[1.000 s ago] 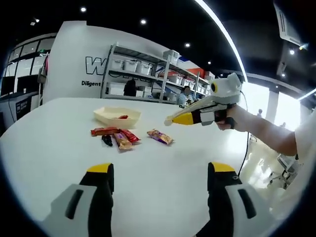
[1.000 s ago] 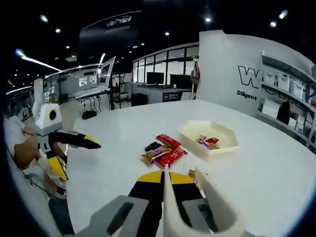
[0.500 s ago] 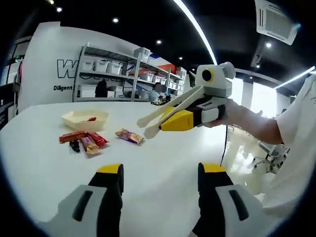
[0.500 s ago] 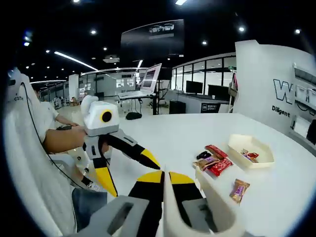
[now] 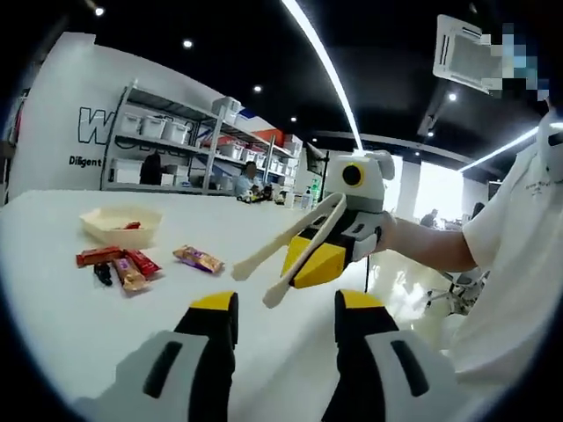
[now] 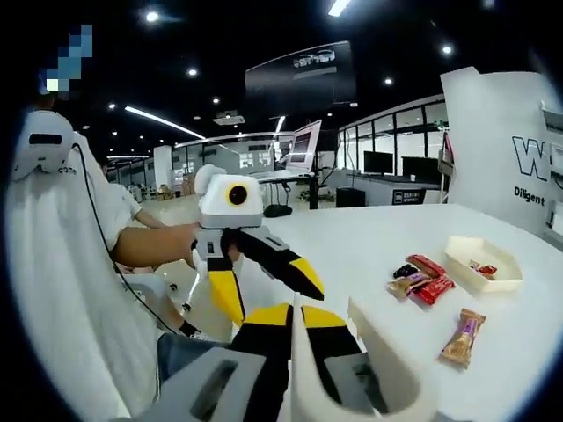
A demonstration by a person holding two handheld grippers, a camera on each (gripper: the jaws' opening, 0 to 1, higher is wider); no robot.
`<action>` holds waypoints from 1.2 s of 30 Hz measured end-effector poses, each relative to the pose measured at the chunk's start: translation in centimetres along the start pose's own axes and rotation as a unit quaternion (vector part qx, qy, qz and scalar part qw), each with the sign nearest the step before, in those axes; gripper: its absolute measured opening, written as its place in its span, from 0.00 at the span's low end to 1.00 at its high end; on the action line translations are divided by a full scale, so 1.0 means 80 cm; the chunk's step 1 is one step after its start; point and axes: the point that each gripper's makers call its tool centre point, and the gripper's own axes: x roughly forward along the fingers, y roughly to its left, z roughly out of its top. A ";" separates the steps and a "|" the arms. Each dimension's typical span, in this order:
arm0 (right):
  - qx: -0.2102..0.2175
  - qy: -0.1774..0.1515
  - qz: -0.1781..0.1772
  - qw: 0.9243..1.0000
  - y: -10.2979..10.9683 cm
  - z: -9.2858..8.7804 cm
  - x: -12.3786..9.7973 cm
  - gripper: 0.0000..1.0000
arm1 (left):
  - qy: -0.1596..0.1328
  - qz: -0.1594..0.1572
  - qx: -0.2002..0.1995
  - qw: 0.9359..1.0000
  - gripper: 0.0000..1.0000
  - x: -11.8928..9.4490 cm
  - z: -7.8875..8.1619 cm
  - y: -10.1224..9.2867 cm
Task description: Place the target food into the container with the food tongs after gripping and lifting it, then release it inside without dropping or visibly crushing the food.
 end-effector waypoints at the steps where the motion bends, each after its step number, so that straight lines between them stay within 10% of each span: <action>1: 0.000 -0.003 0.002 1.000 0.001 0.000 -0.001 0.00 | -0.001 -0.002 0.000 1.000 0.35 0.000 0.000 0.000; 8: 0.004 -0.013 0.017 1.000 0.009 0.003 -0.002 0.00 | -0.018 -0.024 -0.011 0.999 0.16 -0.002 0.011 -0.001; 24: 0.021 -0.035 0.039 0.998 0.017 0.015 -0.006 0.00 | -0.027 -0.070 0.007 0.997 0.05 -0.004 0.014 -0.010; 36: 0.068 -0.045 0.049 0.995 0.021 0.021 -0.013 0.08 | -0.085 -0.129 -0.015 0.988 0.02 -0.012 0.038 -0.036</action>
